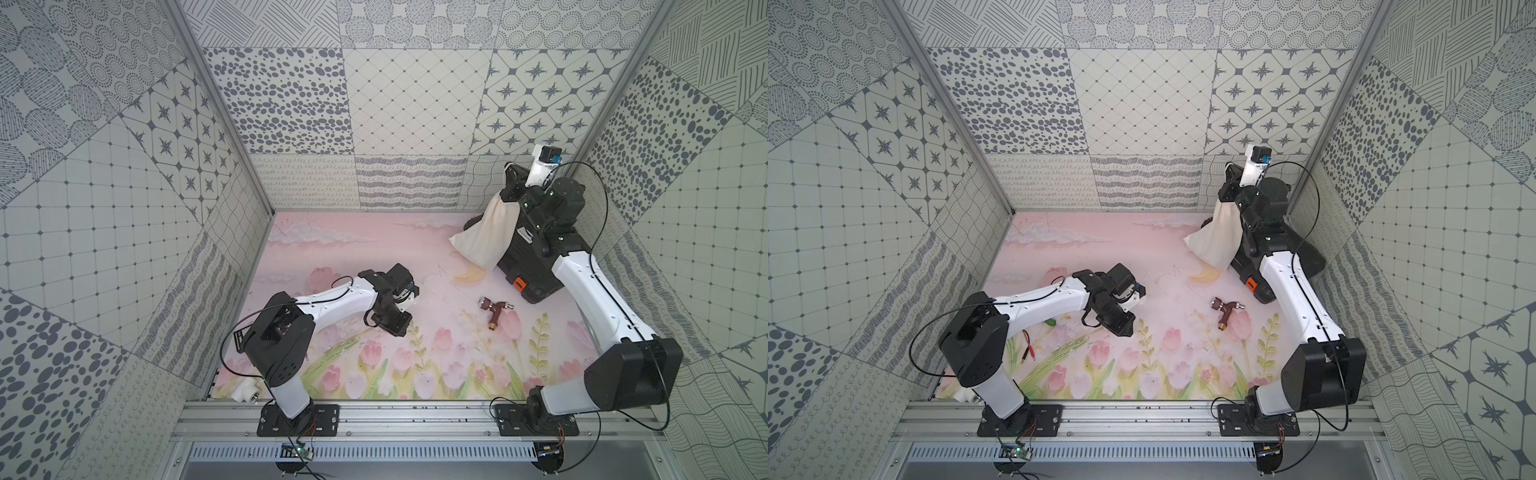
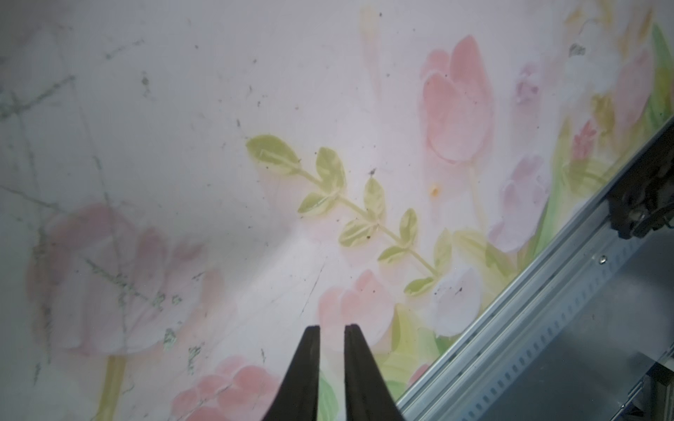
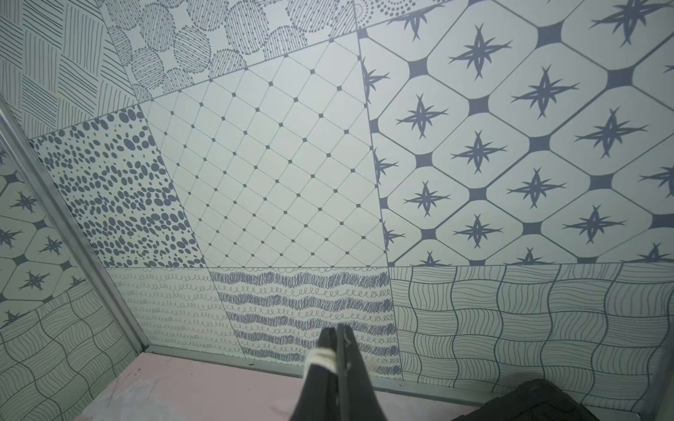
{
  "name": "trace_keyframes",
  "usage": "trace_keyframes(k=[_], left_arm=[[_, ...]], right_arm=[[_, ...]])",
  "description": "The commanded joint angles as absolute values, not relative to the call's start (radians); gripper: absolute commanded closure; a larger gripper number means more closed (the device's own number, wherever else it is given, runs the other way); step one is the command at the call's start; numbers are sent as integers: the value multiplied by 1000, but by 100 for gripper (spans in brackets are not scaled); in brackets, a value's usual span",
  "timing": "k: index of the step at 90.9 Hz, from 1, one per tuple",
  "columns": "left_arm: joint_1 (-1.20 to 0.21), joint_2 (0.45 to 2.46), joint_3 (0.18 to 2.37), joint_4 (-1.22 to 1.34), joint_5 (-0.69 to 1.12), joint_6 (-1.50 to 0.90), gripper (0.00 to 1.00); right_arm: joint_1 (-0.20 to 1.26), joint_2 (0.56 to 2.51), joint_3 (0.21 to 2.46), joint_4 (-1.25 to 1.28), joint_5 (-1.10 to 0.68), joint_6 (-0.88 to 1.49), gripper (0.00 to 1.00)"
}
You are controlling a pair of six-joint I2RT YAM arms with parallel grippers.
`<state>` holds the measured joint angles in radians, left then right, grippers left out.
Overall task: Close the soil bag
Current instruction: Frap the soil bag at the center of the board.
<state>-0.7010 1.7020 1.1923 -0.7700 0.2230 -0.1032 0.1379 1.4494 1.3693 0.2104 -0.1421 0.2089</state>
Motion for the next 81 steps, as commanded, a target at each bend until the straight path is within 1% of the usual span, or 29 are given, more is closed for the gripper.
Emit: trace_keyframes(k=[1, 10, 21, 34, 41, 55, 61, 81], left_arm=[[-689, 1634, 1261, -859, 138, -143, 77], [-689, 1603, 1289, -773, 120, -163, 67], [-677, 1518, 1256, -587, 98, -206, 48], [-603, 1417, 1215, -456, 122, -267, 39], [-546, 1382, 1210, -411, 147, -296, 31], [-478, 1325, 1218, -385, 188, -307, 26], [-456, 1294, 1218, -363, 223, -307, 25], [-412, 1242, 1214, -303, 336, -294, 28]], right_arm=[[162, 1417, 1338, 273, -202, 223, 100], [188, 1414, 1338, 240, -237, 207, 100], [260, 1421, 1388, 169, -282, 157, 100], [366, 1450, 1461, 125, -285, 105, 100], [421, 1483, 1515, 109, -279, 86, 100], [502, 1562, 1647, 71, -266, 44, 100], [520, 1590, 1680, 59, -275, 32, 100], [552, 1597, 1581, 85, -360, -25, 100]])
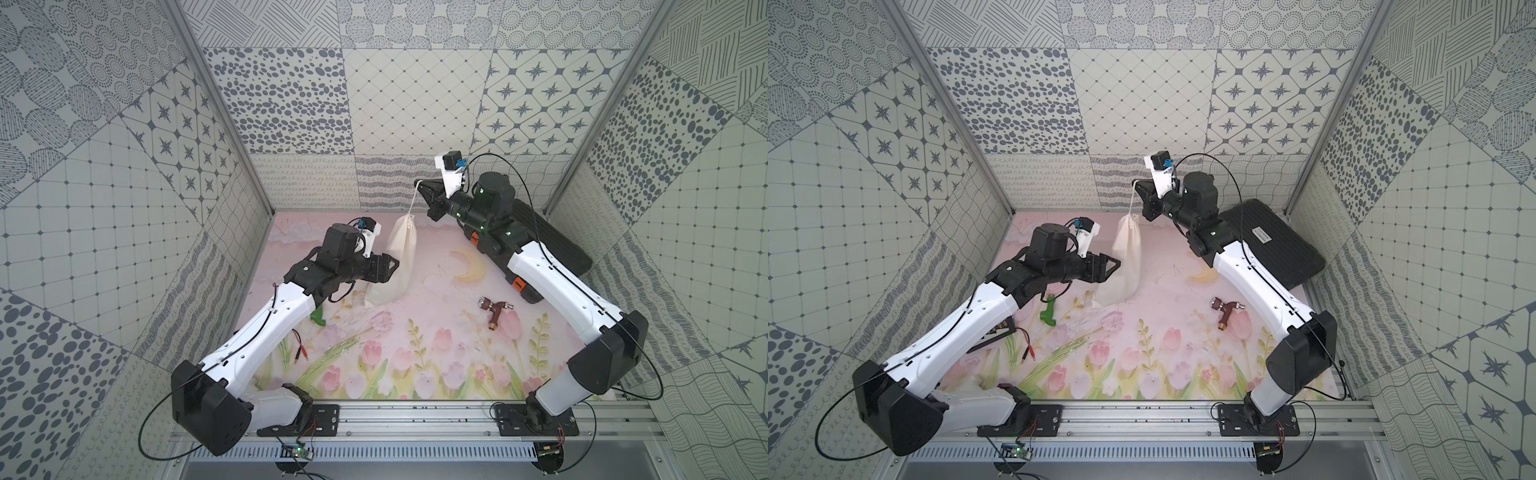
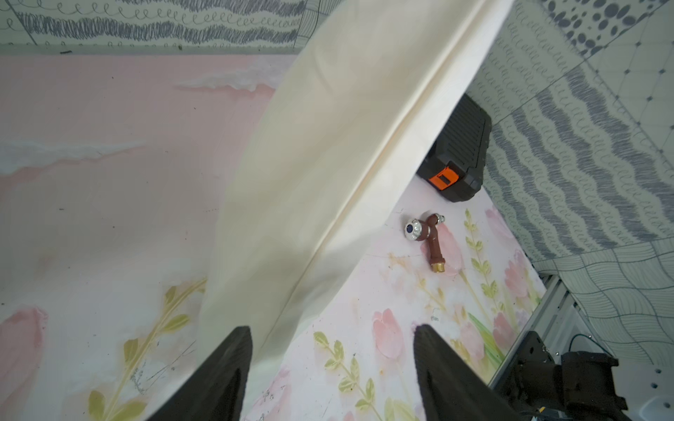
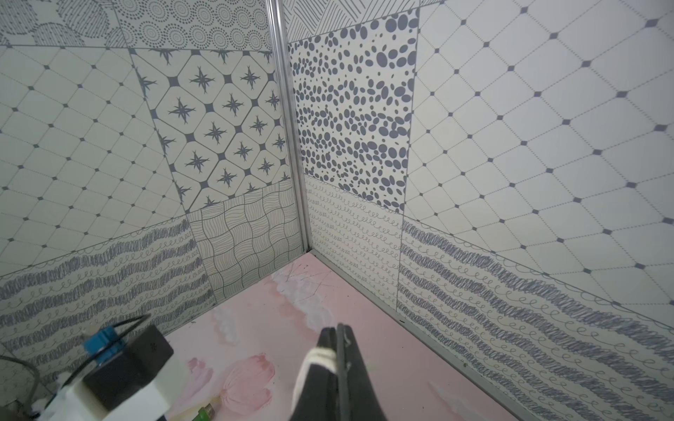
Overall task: Close the soil bag
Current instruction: Frap the soil bag at the center of the board.
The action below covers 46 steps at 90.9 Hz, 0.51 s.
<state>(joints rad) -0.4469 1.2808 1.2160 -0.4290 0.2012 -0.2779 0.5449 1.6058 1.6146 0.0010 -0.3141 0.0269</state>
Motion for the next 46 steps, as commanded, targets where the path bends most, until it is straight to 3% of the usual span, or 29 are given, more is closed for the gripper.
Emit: trace_keyframes(k=[1, 22, 46], left_arm=[[-411, 1241, 1213, -299, 341, -294, 28], [-394, 1275, 1285, -220, 428, -305, 34], [-390, 1376, 1463, -234, 410, -285, 36]], right_arm=[[555, 1595, 1575, 85, -362, -29, 100], [586, 1592, 1576, 45, -404, -91, 100], [611, 1561, 1615, -21, -365, -144, 100]])
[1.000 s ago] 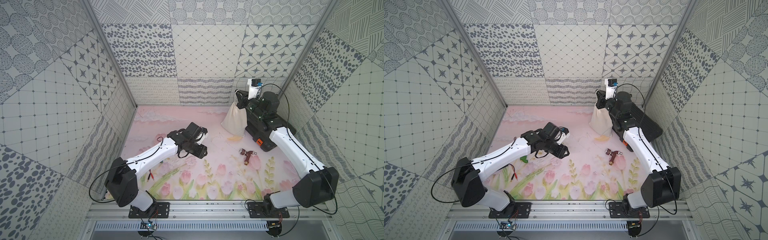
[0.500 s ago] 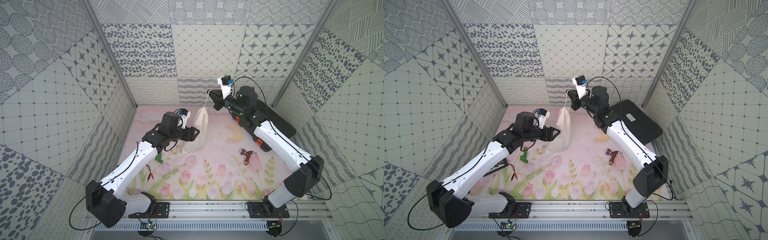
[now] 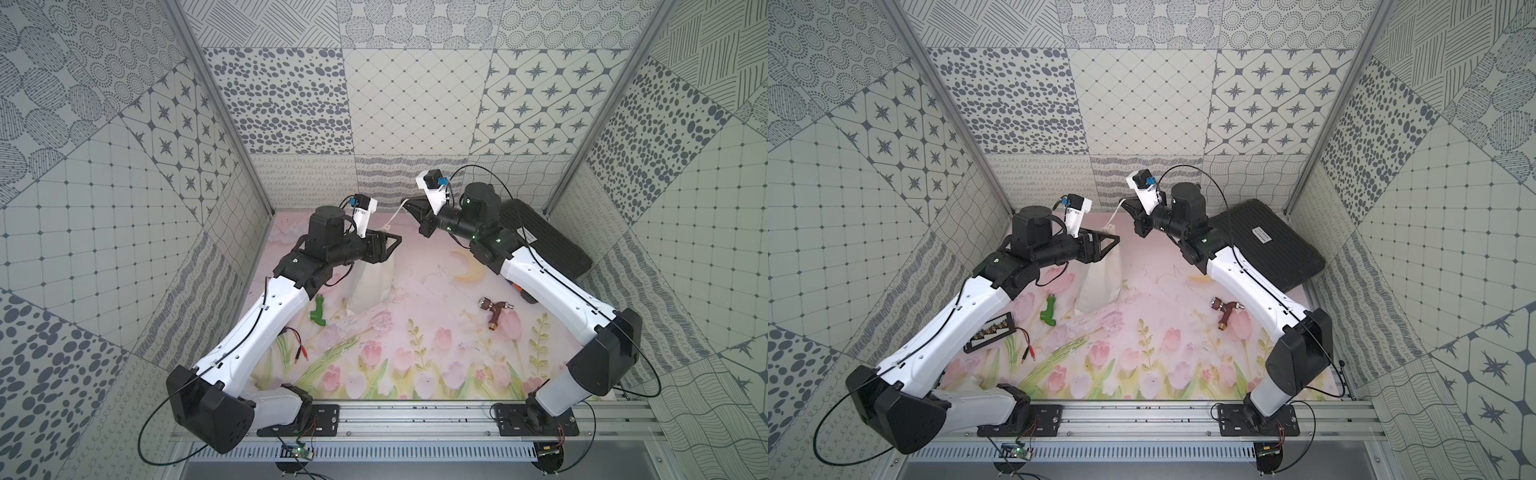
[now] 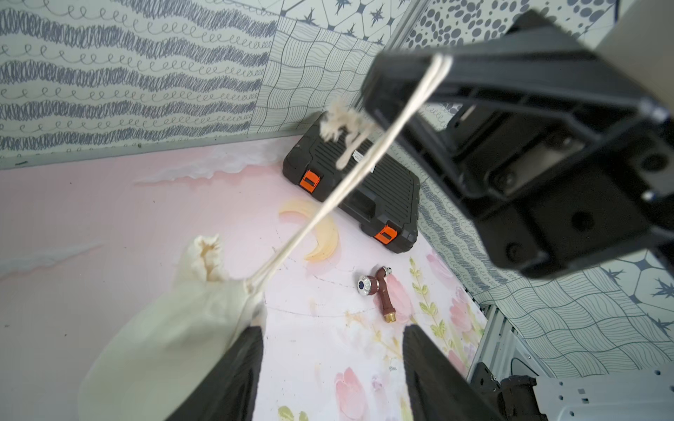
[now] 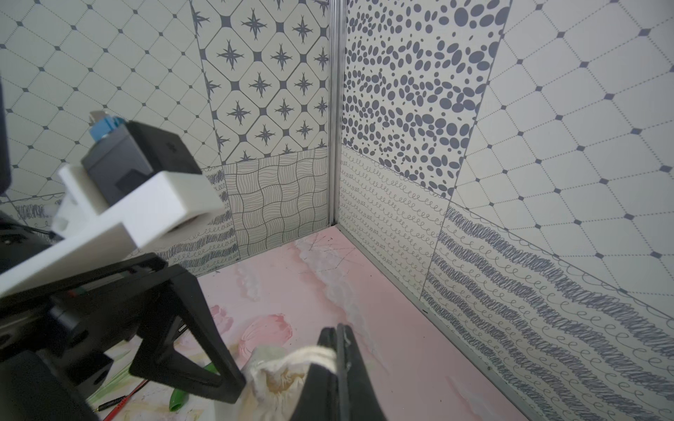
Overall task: Close the soil bag
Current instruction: Frap the soil bag at the center of the board.
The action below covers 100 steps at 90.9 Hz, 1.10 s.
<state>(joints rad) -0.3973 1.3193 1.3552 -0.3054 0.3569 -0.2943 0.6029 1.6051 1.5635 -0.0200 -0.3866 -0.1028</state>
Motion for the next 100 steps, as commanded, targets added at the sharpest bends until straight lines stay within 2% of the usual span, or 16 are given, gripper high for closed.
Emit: trace_keyframes(k=[1, 17, 41, 60, 82, 88, 100], left_arm=[[-390, 1384, 1474, -238, 408, -281, 35], [-390, 1428, 1512, -262, 386, -261, 37], [-391, 1294, 1341, -132, 491, -236, 38], [-391, 1388, 1358, -105, 542, -247, 44], [-421, 1506, 1380, -9, 644, -289, 46], [-440, 1518, 1378, -20, 615, -274, 44], [-457, 1518, 1321, -48, 403, -226, 41]], right_arm=[[612, 1560, 1618, -25, -362, -148, 100], [615, 1534, 1619, -34, -345, -164, 100], [616, 1524, 1575, -26, -322, -158, 100], [617, 1511, 1543, 6, -336, -116, 100], [617, 1486, 1493, 10, -302, -117, 100], [614, 1482, 1485, 8, -290, -123, 100], [615, 1473, 1477, 8, -285, -129, 100]])
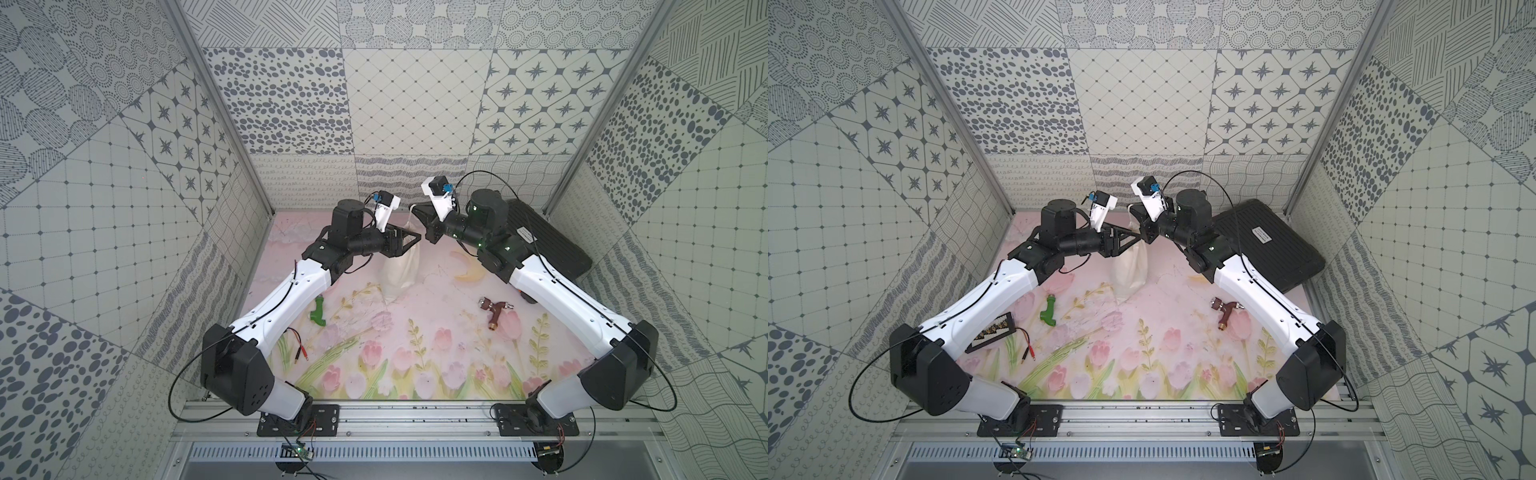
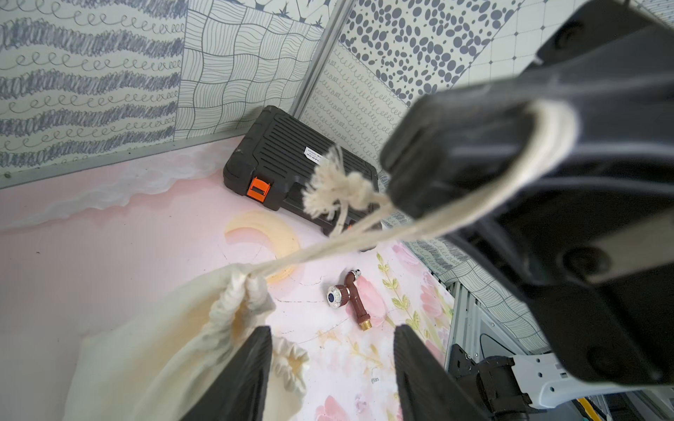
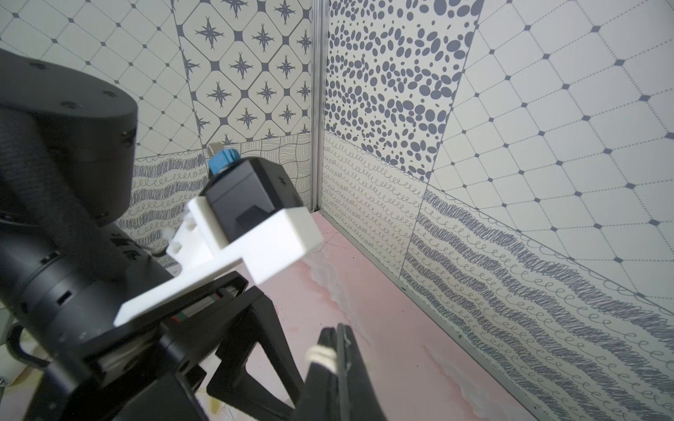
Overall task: Close the soil bag
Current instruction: Frap the soil bag at the center of the board.
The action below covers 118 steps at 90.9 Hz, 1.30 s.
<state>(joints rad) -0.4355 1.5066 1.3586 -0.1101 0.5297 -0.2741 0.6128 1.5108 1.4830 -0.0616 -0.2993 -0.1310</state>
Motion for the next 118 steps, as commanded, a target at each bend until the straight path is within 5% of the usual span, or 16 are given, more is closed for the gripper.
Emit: trace_keyframes(k=[1, 42, 60, 105, 109, 118], left_arm=[[-458, 1518, 1315, -48, 383, -224, 41], [-561, 1485, 1145, -30, 10, -170, 34], [-565, 1398, 1041, 63, 16, -179, 37], [-566, 1569, 1151, 99, 98, -244, 39], [-566, 1575, 1149, 115, 99, -252, 41], [-566, 1571, 1139, 138, 85, -261, 69]], right_arm=[[615, 1473, 1477, 8, -284, -129, 100], [613, 1461, 1461, 11, -277, -127, 100], [612, 1454, 1446, 16, -279, -118, 100], [611, 1448, 1428, 25, -277, -92, 100], [611, 1447, 1426, 22, -274, -92, 100], [606, 1443, 1419, 22, -264, -93, 100]])
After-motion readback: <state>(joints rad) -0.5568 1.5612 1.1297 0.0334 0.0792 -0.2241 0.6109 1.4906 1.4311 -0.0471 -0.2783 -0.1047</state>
